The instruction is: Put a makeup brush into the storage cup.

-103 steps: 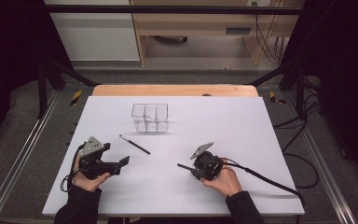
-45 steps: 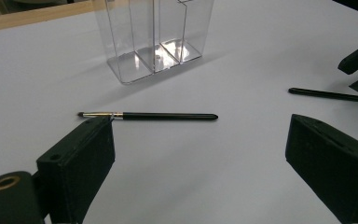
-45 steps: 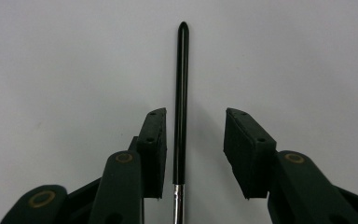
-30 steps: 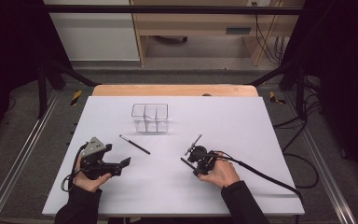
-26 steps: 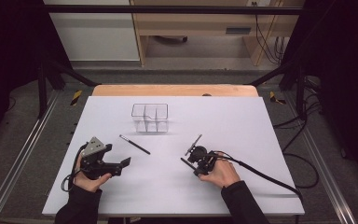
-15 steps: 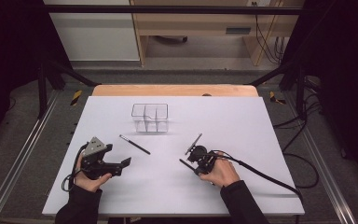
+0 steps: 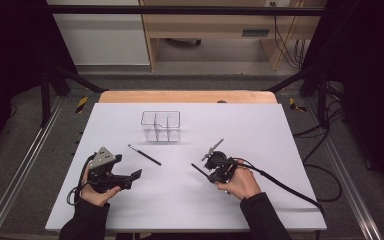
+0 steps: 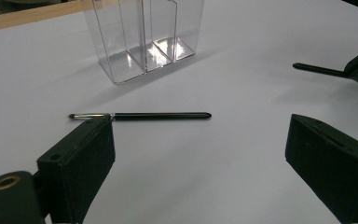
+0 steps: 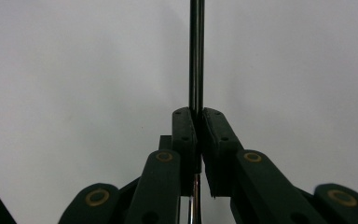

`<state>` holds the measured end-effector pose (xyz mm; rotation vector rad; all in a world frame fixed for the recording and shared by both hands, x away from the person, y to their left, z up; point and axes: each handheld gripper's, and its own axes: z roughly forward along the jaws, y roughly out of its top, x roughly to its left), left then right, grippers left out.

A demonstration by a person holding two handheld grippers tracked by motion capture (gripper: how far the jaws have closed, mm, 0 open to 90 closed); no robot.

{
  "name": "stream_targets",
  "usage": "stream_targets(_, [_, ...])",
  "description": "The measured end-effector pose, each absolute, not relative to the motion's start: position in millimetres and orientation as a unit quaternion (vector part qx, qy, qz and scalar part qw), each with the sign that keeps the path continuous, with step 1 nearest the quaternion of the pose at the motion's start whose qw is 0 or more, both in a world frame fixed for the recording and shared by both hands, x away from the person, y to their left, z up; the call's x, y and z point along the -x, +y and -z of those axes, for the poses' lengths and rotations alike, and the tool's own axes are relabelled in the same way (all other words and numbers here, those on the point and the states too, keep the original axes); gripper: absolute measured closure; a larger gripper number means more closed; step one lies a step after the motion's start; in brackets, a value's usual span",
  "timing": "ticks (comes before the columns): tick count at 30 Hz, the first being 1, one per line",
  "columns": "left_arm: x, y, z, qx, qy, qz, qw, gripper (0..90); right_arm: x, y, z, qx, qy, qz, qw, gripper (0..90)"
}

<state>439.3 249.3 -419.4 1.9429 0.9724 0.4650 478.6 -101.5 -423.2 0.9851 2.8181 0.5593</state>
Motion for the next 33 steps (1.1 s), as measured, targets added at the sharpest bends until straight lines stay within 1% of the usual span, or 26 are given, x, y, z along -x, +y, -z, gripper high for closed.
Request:
stream_targets(12, [-438.0, 241.2, 416.8, -0.794, 0.374, -0.187, 0.441, 7.5, -476.2, -109.6, 397.7, -0.315, 0.918, -0.233, 0.064, 84.4])
stream_targets(17, [-438.1, 235.8, 414.3, -0.804, 0.357, -0.189, 0.436, 7.5, -476.0, -107.6, 387.5, -0.300, 0.917, -0.254, 0.059, 84.4])
stream_targets(24, [-439.6, 226.8, 407.5, -0.823, 0.325, -0.196, 0.423, 7.5, -478.2, -101.0, 377.7, -0.276, 0.925, -0.256, 0.049, 84.4])
stream_targets(33, [-441.5, 206.7, 397.0, -0.853, 0.266, -0.215, 0.395, 7.5, -480.1, -97.5, 372.7, -0.261, 0.932, -0.248, 0.032, 84.4])
